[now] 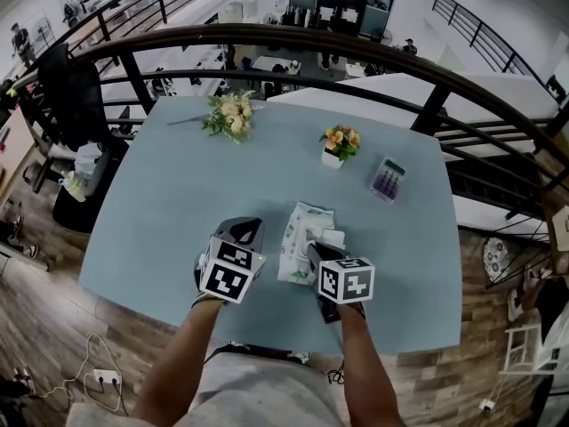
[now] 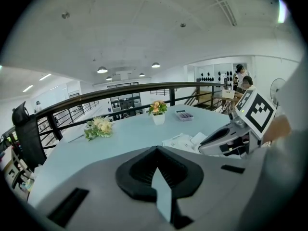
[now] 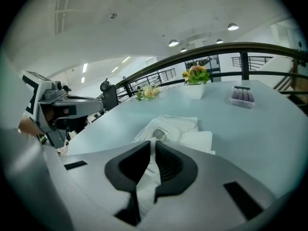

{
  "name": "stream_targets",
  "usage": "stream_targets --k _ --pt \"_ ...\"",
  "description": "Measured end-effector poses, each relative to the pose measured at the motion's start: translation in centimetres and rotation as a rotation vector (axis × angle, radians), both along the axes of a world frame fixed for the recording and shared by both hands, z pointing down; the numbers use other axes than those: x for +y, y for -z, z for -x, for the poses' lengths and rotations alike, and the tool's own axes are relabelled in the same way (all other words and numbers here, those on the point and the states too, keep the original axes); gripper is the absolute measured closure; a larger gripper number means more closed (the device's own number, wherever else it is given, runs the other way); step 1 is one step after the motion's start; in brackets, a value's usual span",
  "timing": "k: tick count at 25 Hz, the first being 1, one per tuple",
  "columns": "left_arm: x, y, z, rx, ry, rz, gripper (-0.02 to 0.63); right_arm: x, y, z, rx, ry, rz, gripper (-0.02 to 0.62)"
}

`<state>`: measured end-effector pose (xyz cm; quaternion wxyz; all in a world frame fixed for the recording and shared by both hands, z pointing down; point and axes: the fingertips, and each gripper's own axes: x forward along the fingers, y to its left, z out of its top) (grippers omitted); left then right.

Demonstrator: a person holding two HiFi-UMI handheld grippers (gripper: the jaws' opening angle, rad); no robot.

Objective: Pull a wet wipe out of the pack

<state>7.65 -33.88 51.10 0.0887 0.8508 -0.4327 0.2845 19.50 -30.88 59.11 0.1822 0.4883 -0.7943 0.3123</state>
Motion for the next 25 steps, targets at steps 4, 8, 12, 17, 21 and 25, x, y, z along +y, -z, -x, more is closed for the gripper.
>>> stream_targets --k 4,8,12,17,21,25 --pt "0.0 0.3 0.2 -0.012 -0.003 -0.014 0.611 0.1 -0.1 0.0 -0.006 -0.007 -0.002 0.572" --pt "0.0 0.5 0.3 -0.017 -0.009 -0.021 0.611 0.0 0.1 0.0 -0.014 -0.012 -0.008 0.58" --pt "0.4 0.6 0.3 0.0 -0.005 -0.007 0.611 0.2 0.4 0.2 -0.008 -0.015 -0.014 0.581" --pt "0.5 1.5 0.5 -0.02 -0.021 -0.032 0.611 0.4 0.6 0.3 -0.007 -0.019 -0.016 0.581" --pt "0.7 1.2 0.5 -0.013 -0.019 -0.032 0.611 0.5 0.6 0.2 -0.005 -0.02 -0.021 0.581" --pt "1.0 1.0 0.7 0.004 -0.006 -0.024 0.611 0.6 0.7 0.2 -0.006 -0.021 -0.028 0.581"
